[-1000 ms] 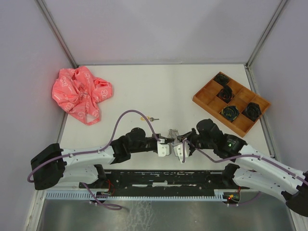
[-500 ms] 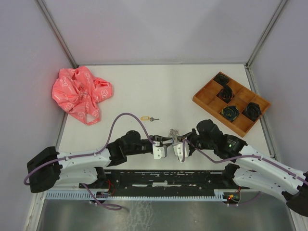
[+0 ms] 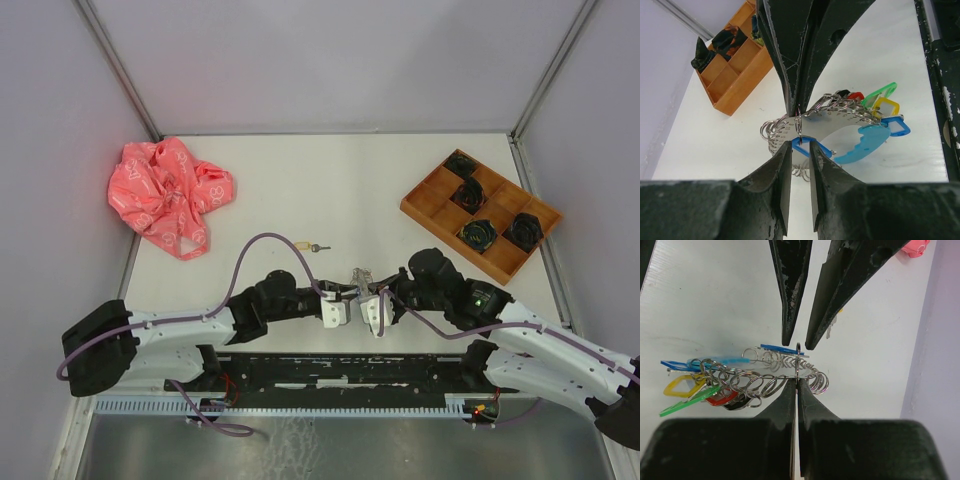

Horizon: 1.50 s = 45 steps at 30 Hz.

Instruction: Put the keys on the keyring

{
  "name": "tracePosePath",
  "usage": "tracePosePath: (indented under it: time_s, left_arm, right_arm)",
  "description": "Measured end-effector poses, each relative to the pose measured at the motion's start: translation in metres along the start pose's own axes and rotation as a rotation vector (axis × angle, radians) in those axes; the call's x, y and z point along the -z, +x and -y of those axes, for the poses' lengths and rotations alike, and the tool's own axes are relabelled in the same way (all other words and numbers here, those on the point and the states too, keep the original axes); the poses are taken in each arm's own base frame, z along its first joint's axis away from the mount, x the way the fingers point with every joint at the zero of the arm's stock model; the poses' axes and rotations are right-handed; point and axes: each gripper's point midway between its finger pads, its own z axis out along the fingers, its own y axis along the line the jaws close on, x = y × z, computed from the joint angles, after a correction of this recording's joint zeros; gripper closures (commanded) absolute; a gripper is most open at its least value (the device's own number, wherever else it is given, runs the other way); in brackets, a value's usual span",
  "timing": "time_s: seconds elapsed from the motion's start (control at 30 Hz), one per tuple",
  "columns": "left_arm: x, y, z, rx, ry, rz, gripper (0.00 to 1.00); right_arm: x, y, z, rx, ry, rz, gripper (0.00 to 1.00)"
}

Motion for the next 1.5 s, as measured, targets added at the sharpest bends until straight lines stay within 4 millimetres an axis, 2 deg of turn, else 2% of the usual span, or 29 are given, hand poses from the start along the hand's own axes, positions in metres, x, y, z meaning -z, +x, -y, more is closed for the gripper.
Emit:
tracePosePath:
  time_s: [0.4,0.5,1.2,1.5]
  left_arm:
    - [-0.0026,0.0061,0.0005,0.005,0.004,-0.015,0.85]
    - [-0.0035,0.0045,-0.0009,0.004,0.002,-0.013,0.97]
    - [-0.0062,0.0004,-0.0041,0.022,0.044,-0.047,0.97]
    - [-0.0079,0.0014,-0.0081,0.144,0.093,-0.053,0.97]
  right_arm:
    - [-0.0002,-0.0005,-0.0004,0.0,-0.002,0.003,0.99]
    - [-0.0002,-0.0008,-0.0003,0.0,-0.002,0.004,0.99]
    - [-0.0024,0.0012,0.0019,0.029,-0.013,-0.009,0.99]
    - [0.0004,0.0003,0.0,0.043,-0.013,-0.003,1.0]
